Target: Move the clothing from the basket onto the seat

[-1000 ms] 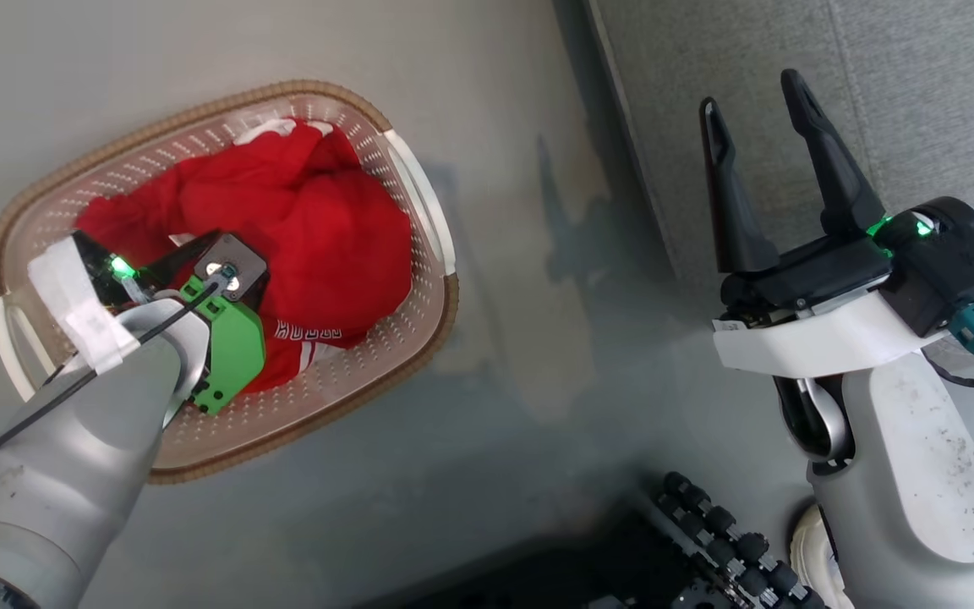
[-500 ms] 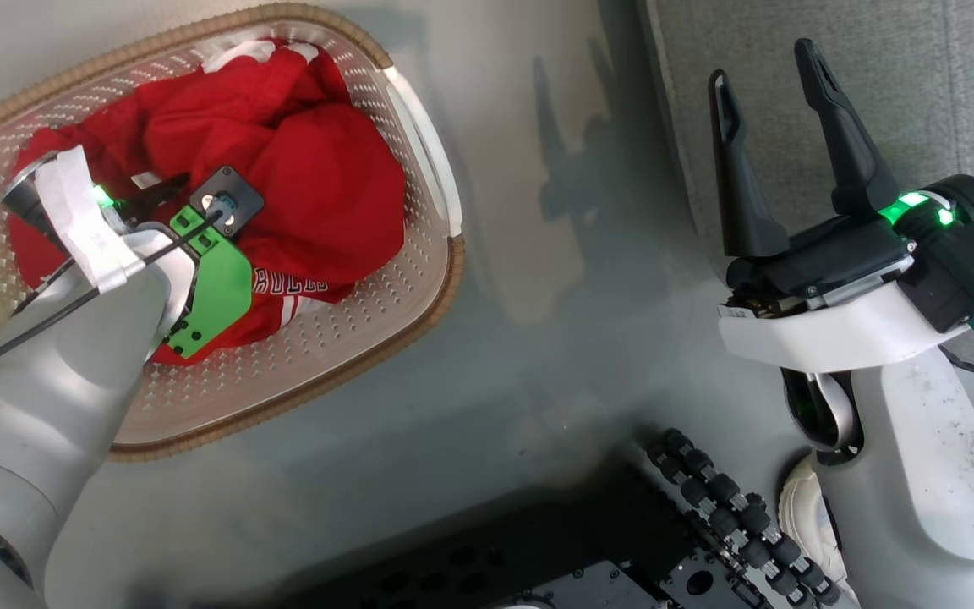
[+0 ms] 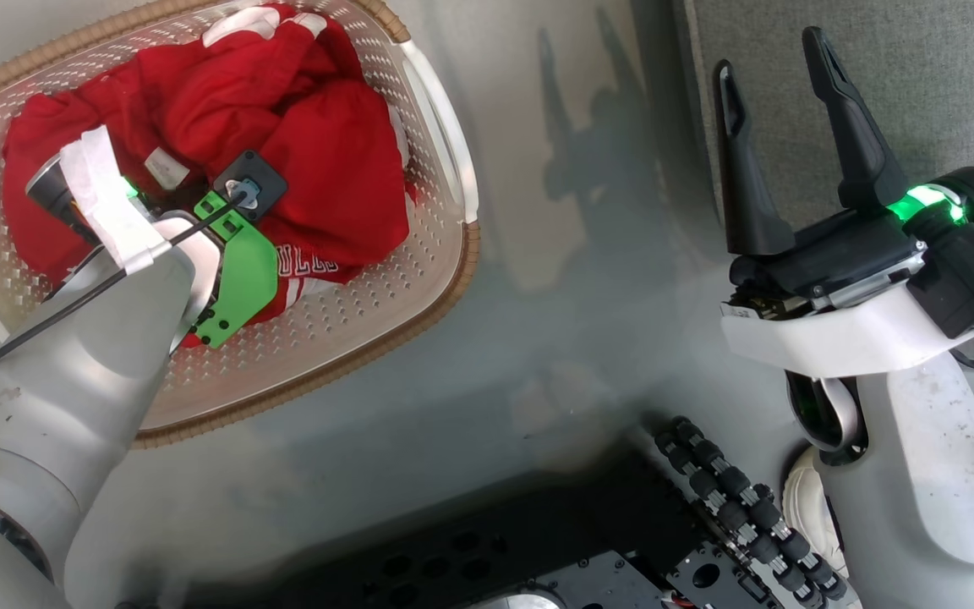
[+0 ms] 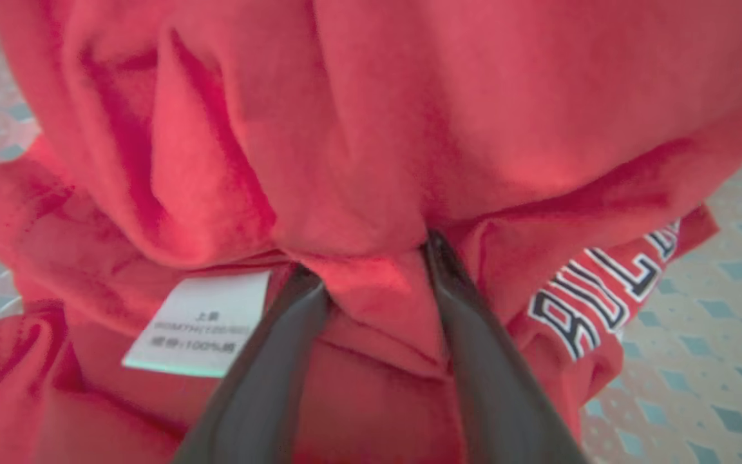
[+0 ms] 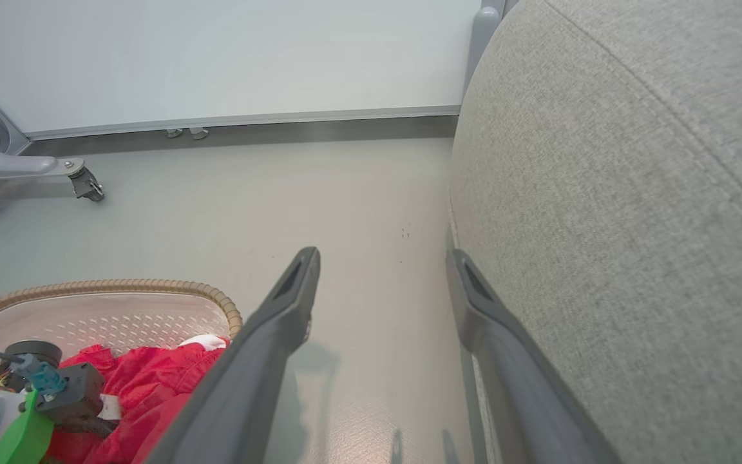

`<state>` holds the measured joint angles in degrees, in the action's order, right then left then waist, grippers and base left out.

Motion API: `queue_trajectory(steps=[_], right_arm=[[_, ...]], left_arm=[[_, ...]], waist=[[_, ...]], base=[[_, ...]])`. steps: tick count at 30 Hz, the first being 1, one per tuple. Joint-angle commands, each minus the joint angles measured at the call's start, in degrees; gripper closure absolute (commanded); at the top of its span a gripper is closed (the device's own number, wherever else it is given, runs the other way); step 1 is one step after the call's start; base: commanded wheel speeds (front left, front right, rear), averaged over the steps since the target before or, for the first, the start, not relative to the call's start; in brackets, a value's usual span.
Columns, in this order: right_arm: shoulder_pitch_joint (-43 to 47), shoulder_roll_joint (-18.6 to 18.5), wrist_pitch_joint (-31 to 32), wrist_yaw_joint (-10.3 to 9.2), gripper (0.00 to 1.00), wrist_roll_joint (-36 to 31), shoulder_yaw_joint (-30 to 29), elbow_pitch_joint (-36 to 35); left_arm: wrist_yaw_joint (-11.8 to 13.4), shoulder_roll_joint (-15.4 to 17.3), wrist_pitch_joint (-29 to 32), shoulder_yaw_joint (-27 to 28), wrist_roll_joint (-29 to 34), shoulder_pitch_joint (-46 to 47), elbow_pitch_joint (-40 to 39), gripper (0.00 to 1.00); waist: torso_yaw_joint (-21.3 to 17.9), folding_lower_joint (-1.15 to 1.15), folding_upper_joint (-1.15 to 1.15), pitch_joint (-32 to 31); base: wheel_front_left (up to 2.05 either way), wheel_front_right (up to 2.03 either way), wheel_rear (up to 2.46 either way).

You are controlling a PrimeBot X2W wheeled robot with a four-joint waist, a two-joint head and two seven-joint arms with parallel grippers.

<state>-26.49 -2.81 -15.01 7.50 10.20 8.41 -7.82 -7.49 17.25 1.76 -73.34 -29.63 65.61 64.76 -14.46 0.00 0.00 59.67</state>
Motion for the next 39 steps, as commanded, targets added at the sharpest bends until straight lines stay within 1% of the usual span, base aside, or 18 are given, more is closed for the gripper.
queue_trajectory(steps=[1,3,6,10,13,16,24,25,34,39], right_arm=[[-0.6,-0.1,-0.3,-0.02,0.0,-0.2,0.0,-0.2],[-0.8,-0.1,-0.3,-0.02,0.0,-0.1,0.0,-0.3],[-0.9,-0.1,-0.3,-0.02,0.0,-0.3,-0.1,0.1],[-0.9,-0.2,-0.3,-0.02,0.0,-0.9,-0.5,0.5],[-0.7,-0.2,-0.3,-0.02,0.0,-1.1,-1.1,0.6],[0.2,-0.2,-0.3,-0.02,0.0,-1.9,-1.6,1.1],[2.7,-0.2,-0.3,-0.02,0.0,-3.6,-2.3,2.7],[3.0,-0.2,-0.3,-0.02,0.0,-3.8,-2.4,2.9],[6.4,-0.2,-0.3,-0.02,0.0,-4.4,-2.7,5.1],[8.4,-0.2,-0.3,-0.02,0.0,-4.7,-2.8,6.1]], left_arm=[[0.0,-0.1,-0.3,-0.1,0.4,0.9,0.0,1.0],[0.0,-0.3,-1.0,-0.1,0.8,1.2,-0.3,1.0],[0.0,-0.8,-2.1,-0.1,-0.1,0.9,-0.6,1.0],[0.0,-1.6,-3.8,-0.1,-1.4,-0.1,-1.4,1.0],[0.0,-2.4,-5.9,-0.1,-0.6,-1.3,-2.8,1.0],[0.0,-2.9,-7.5,-0.1,-0.4,-2.3,-3.7,1.0],[0.0,-4.3,-11.8,-0.1,-2.5,-5.7,-4.9,1.0],[0.0,-4.5,-12.1,-0.1,-1.8,-6.1,-5.0,1.0],[0.0,-5.7,-15.8,-0.1,-5.7,-10.3,-7.8,1.0],[0.0,-5.8,-16.7,-0.1,-8.1,-11.7,-10.1,1.0]], waist=[[0.1,0.0,0.0,-0.1],[0.2,0.0,0.0,-0.4],[0.6,0.0,0.0,-1.2],[1.6,0.0,0.0,-3.3],[2.5,0.0,0.0,-5.4],[3.8,0.0,0.0,-8.2],[6.2,0.0,0.0,-16.4],[6.4,0.0,0.0,-17.3],[8.7,0.0,0.0,-26.5],[10.0,0.0,0.0,-31.1]], base=[[0.0,0.0,0.0],[0.0,0.0,0.0],[0.0,0.0,0.0],[0.0,0.0,0.0],[0.0,0.0,0.0],[0.0,0.0,0.0],[0.0,0.0,0.0],[0.0,0.0,0.0],[0.0,0.0,0.0],[0.0,0.0,0.0]])
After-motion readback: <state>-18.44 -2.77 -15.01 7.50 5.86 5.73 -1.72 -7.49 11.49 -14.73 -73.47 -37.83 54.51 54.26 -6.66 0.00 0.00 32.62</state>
